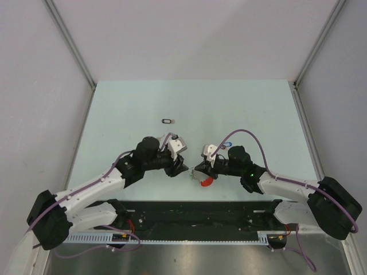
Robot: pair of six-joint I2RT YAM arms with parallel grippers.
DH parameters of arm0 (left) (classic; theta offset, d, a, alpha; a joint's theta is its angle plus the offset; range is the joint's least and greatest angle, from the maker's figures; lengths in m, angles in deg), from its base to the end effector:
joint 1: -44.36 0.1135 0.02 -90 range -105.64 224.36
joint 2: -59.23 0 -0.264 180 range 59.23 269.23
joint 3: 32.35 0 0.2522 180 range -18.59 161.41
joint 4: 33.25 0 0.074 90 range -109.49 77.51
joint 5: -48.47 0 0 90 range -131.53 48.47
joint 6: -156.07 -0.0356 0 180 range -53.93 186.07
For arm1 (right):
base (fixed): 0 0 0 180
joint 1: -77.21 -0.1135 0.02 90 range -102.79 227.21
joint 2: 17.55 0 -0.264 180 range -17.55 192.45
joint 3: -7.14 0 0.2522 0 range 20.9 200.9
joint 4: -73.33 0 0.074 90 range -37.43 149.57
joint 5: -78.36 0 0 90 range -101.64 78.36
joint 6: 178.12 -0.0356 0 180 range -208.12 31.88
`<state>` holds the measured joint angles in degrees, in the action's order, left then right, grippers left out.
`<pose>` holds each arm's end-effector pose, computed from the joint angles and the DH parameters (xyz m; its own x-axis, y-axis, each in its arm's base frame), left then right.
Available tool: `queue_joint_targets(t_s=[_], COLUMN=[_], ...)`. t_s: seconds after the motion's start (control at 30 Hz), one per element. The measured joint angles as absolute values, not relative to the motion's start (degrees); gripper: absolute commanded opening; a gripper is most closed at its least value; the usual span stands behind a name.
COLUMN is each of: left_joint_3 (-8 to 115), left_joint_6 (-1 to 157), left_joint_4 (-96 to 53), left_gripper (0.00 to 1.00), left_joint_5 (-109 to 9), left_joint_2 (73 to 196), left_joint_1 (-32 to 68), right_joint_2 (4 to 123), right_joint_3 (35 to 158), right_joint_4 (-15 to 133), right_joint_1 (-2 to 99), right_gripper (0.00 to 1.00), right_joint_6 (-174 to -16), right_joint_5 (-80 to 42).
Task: Put the keys on the keyring
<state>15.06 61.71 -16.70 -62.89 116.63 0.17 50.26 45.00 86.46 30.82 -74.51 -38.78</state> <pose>0.1501 -0.1640 0.2443 -0.2523 0.3441 -0.9044 0.9046 0.4157 -0.0943 0.1538 0.1850 0.2015 0.0285 -0.2737 -0.9614 -0.9659 0.2400 -0.0970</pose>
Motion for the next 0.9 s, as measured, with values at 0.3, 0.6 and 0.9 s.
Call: queue_joint_targets(t_s=[0.3,0.6,0.9], left_joint_3=[23.0,16.8,13.6], left_joint_6=[55.6,59.7,61.6], left_joint_4=[-11.6,-9.5,-9.5], left_gripper=[0.46,0.61,0.8], left_joint_5=[-67.4,-56.3,-41.6], left_joint_2=[127.3,112.7,92.6], left_joint_1=[0.5,0.5,0.7], right_joint_2=[50.4,59.7,70.7], right_joint_3=[45.0,46.1,51.6], right_joint_4=[86.5,84.8,80.4], right_joint_1=[30.8,29.8,27.1], right_gripper=[0.0,0.0,0.22], right_joint_6=[-74.5,-73.6,-71.3], right_joint_5=[-39.5,-39.7,-37.9])
